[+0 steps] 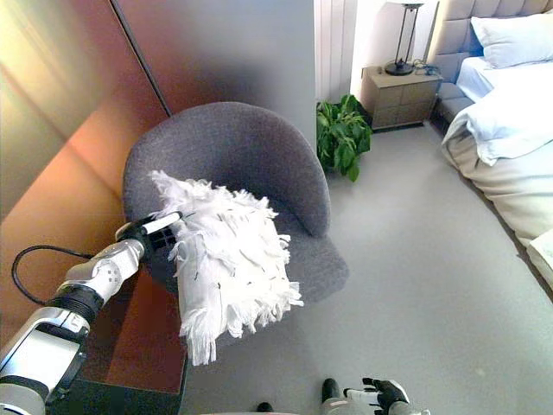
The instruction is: Pick up the pillow and put it on the sofa.
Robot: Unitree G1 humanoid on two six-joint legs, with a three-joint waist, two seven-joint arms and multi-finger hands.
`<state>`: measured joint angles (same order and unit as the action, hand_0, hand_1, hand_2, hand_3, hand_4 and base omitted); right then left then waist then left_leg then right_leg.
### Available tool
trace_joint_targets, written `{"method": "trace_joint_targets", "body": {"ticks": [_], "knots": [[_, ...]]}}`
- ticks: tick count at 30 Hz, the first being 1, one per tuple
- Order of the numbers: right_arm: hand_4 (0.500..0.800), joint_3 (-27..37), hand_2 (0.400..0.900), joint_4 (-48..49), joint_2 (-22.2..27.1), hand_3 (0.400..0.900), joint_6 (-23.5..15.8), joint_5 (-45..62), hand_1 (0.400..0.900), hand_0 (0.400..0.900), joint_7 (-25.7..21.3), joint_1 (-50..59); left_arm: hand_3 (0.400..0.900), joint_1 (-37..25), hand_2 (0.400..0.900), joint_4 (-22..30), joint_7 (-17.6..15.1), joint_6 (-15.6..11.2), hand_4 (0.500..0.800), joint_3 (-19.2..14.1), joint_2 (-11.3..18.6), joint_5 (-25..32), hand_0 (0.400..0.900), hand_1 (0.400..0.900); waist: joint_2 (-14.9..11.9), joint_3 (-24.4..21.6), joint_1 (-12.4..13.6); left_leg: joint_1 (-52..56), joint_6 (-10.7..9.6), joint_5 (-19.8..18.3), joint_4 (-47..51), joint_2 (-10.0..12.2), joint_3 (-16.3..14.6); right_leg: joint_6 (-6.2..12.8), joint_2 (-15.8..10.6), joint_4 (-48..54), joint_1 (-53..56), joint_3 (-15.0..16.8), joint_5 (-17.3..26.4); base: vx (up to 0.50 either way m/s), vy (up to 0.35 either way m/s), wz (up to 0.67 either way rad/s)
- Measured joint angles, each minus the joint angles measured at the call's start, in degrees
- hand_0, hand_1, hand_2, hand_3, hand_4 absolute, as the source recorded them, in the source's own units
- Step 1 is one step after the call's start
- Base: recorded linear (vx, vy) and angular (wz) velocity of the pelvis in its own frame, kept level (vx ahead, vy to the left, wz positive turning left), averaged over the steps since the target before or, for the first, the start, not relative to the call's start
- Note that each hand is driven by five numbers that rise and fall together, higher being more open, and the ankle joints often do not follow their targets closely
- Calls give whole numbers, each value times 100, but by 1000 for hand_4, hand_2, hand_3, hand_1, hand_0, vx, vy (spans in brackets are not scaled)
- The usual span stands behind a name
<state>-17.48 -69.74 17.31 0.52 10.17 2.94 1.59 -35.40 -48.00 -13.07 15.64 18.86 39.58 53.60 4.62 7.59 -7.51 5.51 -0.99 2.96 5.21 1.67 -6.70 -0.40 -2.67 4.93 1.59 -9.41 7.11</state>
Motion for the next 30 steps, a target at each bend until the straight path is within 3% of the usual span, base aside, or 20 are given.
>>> {"method": "trace_joint_targets", "body": {"ticks": [6, 13, 16, 25, 30], "knots": [[800, -12, 900, 0, 3, 900, -109, -12, 900, 900, -2, -24, 900, -51, 900, -117, 24, 0, 800, 0, 188, -225, 900, 900, -13, -8, 15, -57, 2, 2, 0, -4, 20, 3, -6, -2, -47, -23, -3, -1, 20, 3], [800, -18, 900, -1, 19, 900, -117, -13, 900, 900, -5, -27, 900, -797, 900, -129, 46, -106, 800, -37, 388, -398, 900, 900, 7, -22, 6, -53, 0, 6, 0, -5, 31, -7, -8, -3, -36, -37, 4, 1, 8, 2], [800, -19, 900, 0, 59, 900, -116, -13, 900, 900, -5, -31, 900, -975, 900, -129, 73, -208, 800, -37, 395, -398, 900, 900, 65, -72, 0, -44, -1, 5, 1, -6, 31, -8, -10, -3, -25, -38, 5, 0, 0, 0], [800, -17, 900, -1, 104, 900, -120, -15, 900, 900, -4, -81, 900, -993, 900, -116, 456, -206, 800, -34, 394, -445, 900, 900, 129, -134, 15, -35, -27, -6, 1, 1, 32, 12, -4, -3, 21, -41, -13, 0, 0, 0], [800, -17, 900, -2, 108, 900, -129, -15, 900, 900, -4, -85, 900, -992, 900, -108, 492, -201, 800, -33, 394, -442, 900, 900, 128, -135, 21, -35, -9, 12, 1, 1, 42, 12, -4, -3, 21, -50, -12, 0, 0, 0]]}}
